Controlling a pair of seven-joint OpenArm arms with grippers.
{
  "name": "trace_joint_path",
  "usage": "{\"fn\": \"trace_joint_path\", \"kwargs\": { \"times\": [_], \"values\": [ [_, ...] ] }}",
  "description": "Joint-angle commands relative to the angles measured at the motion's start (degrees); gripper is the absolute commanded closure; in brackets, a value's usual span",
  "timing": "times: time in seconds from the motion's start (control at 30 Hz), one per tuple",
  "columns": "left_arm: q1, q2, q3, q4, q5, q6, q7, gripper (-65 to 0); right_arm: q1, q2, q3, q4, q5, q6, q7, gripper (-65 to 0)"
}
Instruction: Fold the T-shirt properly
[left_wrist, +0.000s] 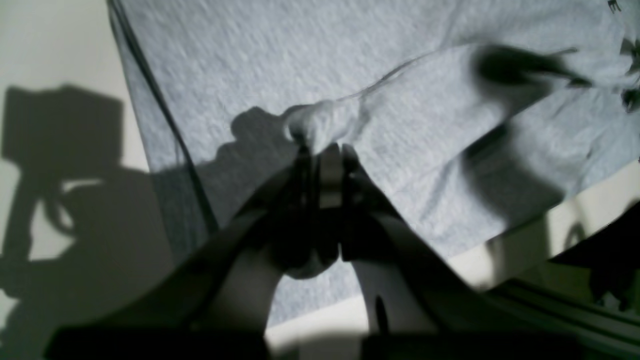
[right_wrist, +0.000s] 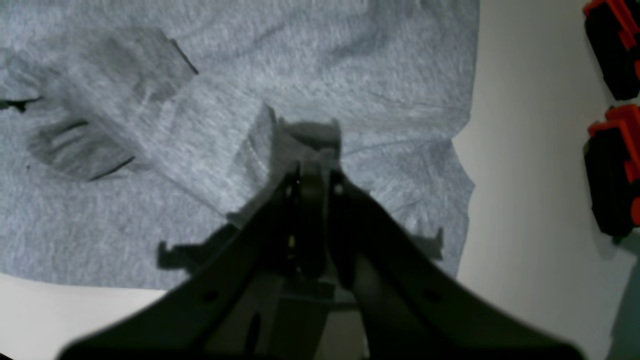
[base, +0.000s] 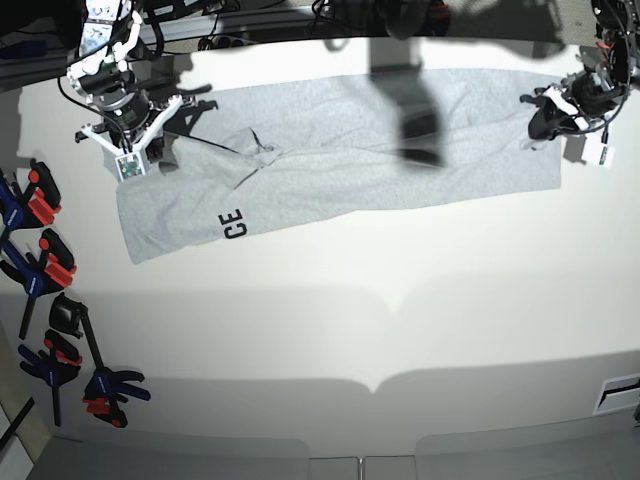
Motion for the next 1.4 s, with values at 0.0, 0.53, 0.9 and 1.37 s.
{"fn": "trace_joint_path", "kwargs": {
  "times": [0.0,0.53,0.9,1.37],
  "values": [
    [-0.1,-1.1,-0.5,1.0,-0.9,-0.5,-0.6,0.0,0.3,0.7,0.3,1.2,-0.1,-0.3,1.1,0.0],
    [-0.2,-1.3,-0.5,1.0,1.6,-0.6,-2.0,-16.2,4.6,0.7,0.9,1.1,-2.6,-8.3,1.1,0.0],
    [-0.1,-1.2,-0.5,1.0,3.0,-0.6,-2.7,-19.7,7.6,0.7,0.9,1.1,-2.6,-8.3,1.1,-4.3],
    [-0.2,-1.2,-0.5,-4.5,3.0,-0.5,-9.2,-32.3,7.6,0.7,0.9,1.2,-2.6,-8.8,3.7,-35.0]
  ]
}}
